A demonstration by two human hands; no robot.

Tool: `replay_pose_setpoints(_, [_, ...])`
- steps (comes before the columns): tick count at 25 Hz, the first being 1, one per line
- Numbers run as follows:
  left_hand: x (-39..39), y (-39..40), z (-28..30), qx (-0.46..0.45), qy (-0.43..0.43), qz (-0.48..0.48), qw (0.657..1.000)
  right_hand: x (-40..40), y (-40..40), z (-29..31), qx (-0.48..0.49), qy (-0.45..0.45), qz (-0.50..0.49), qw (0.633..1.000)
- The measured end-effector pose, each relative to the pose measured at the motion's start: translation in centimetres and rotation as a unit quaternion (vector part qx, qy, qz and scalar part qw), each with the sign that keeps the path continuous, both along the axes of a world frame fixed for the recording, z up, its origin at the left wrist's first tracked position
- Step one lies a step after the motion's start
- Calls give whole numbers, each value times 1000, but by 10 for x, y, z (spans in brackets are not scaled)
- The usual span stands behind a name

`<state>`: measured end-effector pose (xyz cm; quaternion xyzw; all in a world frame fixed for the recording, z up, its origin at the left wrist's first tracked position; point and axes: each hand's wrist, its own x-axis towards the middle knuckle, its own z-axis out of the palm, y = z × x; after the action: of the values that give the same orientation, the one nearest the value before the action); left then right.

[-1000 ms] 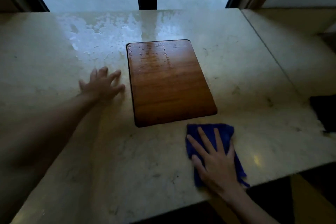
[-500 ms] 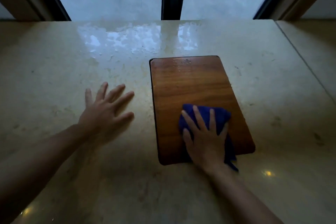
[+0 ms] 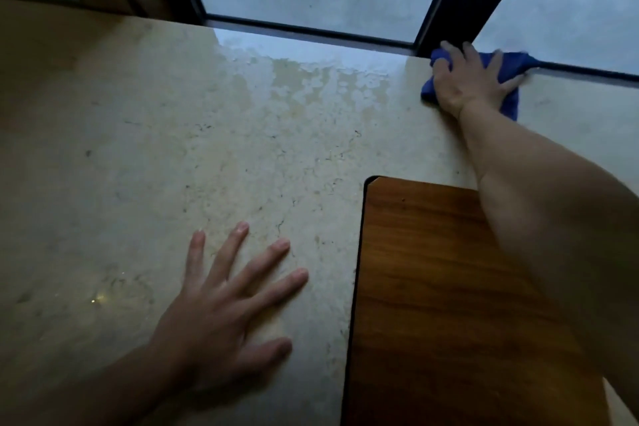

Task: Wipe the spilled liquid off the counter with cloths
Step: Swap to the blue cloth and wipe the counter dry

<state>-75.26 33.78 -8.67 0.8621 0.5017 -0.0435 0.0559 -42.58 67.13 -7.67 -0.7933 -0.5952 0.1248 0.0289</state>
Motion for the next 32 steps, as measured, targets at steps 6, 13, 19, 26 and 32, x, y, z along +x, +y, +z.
replay_pose_setpoints(6, [-4, 0, 4, -8, 5, -4, 1000, -51, -81, -1, 5, -6, 152, 988])
replay_pose_setpoints(13, [-5, -3, 4, -16, -17, 12, 1000, -57, -362, -5, 35, -25, 162, 986])
replay_pose_setpoints(19, [-31, -69, 21, -48, 3, 66, 997, -90, -653, -4, 2, -26, 92, 995])
replay_pose_setpoints(26, [-93, -46, 17, -14, -17, 66, 998, -151, -711, -2, -28, -52, 187, 981])
replay_pose_setpoints(32, [-116, 1, 8, -9, -36, 15, 999, -155, -499, -11, 32, -22, 192, 981])
